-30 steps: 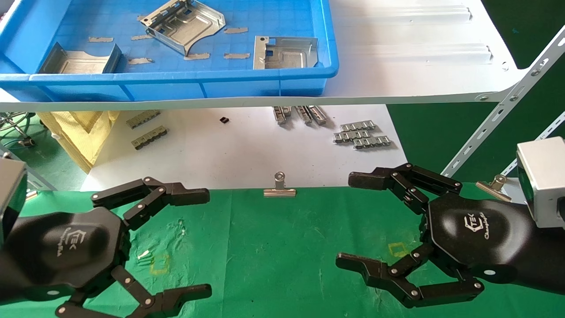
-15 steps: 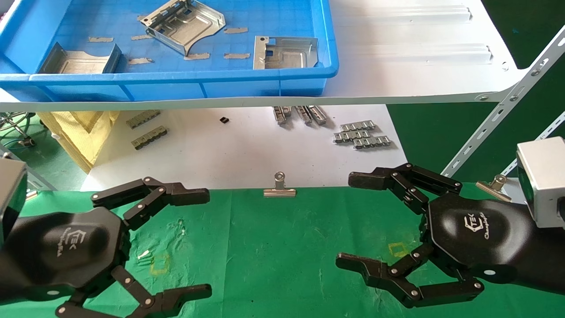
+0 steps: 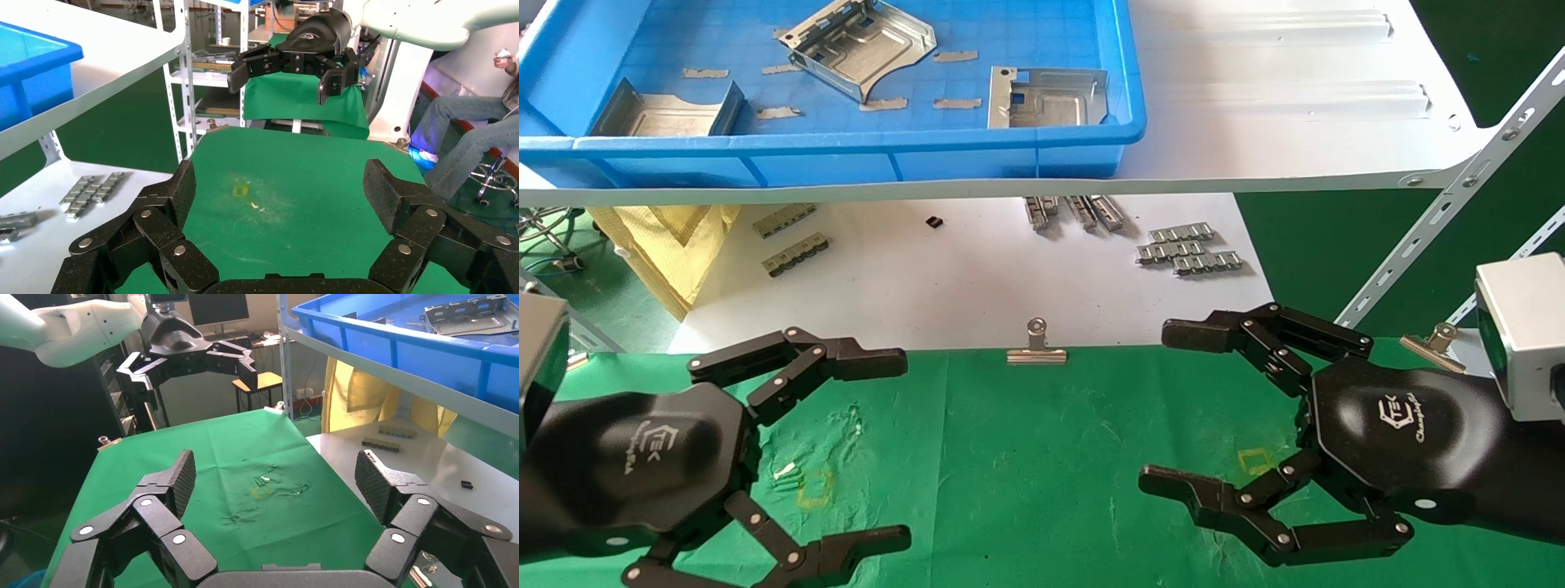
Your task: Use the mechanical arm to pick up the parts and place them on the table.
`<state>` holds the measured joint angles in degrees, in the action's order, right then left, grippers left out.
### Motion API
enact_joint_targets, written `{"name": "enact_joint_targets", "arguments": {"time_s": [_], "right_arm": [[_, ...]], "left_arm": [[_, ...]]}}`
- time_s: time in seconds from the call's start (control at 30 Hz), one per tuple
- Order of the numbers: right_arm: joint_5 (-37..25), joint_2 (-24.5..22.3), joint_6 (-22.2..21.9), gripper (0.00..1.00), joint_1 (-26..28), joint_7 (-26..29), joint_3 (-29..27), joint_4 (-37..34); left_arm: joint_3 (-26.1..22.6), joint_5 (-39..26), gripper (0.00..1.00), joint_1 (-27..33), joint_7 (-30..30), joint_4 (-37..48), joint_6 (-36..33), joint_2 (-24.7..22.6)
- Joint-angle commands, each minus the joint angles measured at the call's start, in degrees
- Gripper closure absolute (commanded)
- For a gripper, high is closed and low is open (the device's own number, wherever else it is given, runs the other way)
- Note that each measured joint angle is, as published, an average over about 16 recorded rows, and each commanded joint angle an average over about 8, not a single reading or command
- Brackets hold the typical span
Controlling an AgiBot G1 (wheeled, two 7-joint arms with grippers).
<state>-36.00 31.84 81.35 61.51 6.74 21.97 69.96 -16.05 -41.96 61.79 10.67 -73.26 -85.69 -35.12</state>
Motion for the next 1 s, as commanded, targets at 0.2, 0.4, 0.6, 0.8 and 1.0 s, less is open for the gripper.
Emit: {"name": "enact_joint_targets", "arguments": {"time_s": [0.2, 0.4, 0.6, 0.8, 1.0], "right_arm": [[0.0, 0.0, 0.0, 1.0, 0.0, 0.0, 0.0, 0.0], [0.0, 0.0, 0.0, 1.0, 0.0, 0.0, 0.0, 0.0], [0.0, 0.0, 0.0, 1.0, 0.0, 0.0, 0.0, 0.0], [0.0, 0.0, 0.0, 1.0, 0.0, 0.0, 0.0, 0.0], [0.0, 0.0, 0.0, 1.0, 0.0, 0.0, 0.0, 0.0]], "left_arm": [[0.0, 0.0, 0.0, 0.0, 0.0, 0.0, 0.0, 0.0], [0.0, 0.0, 0.0, 0.0, 0.0, 0.0, 0.0, 0.0], [0.0, 0.0, 0.0, 0.0, 0.0, 0.0, 0.0, 0.0], [0.0, 0.0, 0.0, 0.0, 0.0, 0.0, 0.0, 0.0], [0.0, 0.0, 0.0, 0.0, 0.0, 0.0, 0.0, 0.0]]}}
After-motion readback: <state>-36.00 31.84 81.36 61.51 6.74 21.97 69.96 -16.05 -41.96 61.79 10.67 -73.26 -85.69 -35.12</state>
